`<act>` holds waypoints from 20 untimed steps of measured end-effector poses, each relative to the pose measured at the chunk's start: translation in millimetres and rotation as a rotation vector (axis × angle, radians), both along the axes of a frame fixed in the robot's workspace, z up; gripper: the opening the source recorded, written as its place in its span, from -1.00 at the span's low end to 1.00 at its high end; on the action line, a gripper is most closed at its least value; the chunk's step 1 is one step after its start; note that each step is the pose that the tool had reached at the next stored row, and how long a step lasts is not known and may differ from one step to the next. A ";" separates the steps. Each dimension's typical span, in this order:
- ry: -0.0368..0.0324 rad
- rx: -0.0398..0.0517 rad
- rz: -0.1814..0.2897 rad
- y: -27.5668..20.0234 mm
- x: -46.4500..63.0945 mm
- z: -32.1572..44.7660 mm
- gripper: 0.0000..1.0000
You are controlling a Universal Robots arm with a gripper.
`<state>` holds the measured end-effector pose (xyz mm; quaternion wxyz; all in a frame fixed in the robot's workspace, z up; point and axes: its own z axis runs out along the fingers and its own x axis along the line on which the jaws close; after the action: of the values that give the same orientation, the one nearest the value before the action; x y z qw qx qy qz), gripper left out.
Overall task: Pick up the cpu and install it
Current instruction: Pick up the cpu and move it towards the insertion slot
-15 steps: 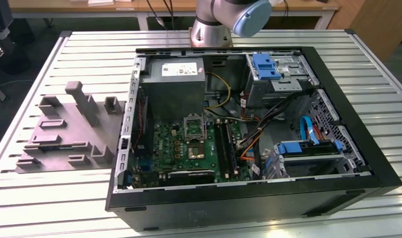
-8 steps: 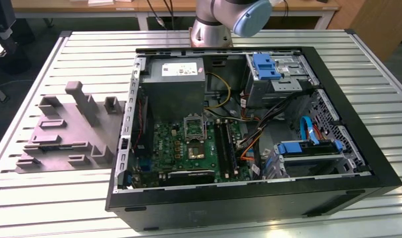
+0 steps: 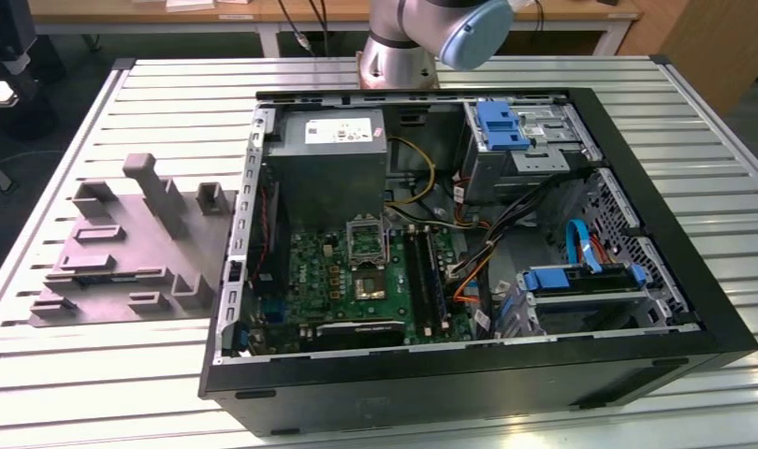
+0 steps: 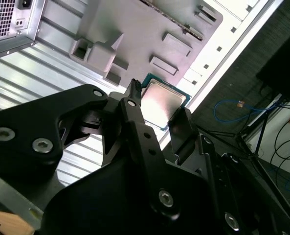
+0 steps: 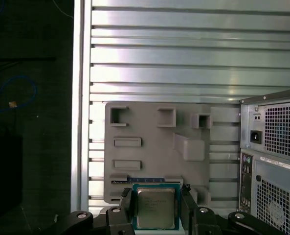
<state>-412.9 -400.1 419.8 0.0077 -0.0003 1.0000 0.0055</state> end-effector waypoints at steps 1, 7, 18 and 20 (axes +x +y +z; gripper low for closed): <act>0.0000 0.0000 0.000 0.0 0.5 0.0 -0.06; -0.0001 0.0000 0.000 0.0 3.0 0.0 -0.06; 0.0000 0.0000 0.000 0.0 7.7 0.0 -0.06; 0.0000 0.0000 0.000 0.0 8.6 0.0 -0.06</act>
<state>-404.3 -400.1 419.9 0.0077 -0.0003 1.0000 0.0054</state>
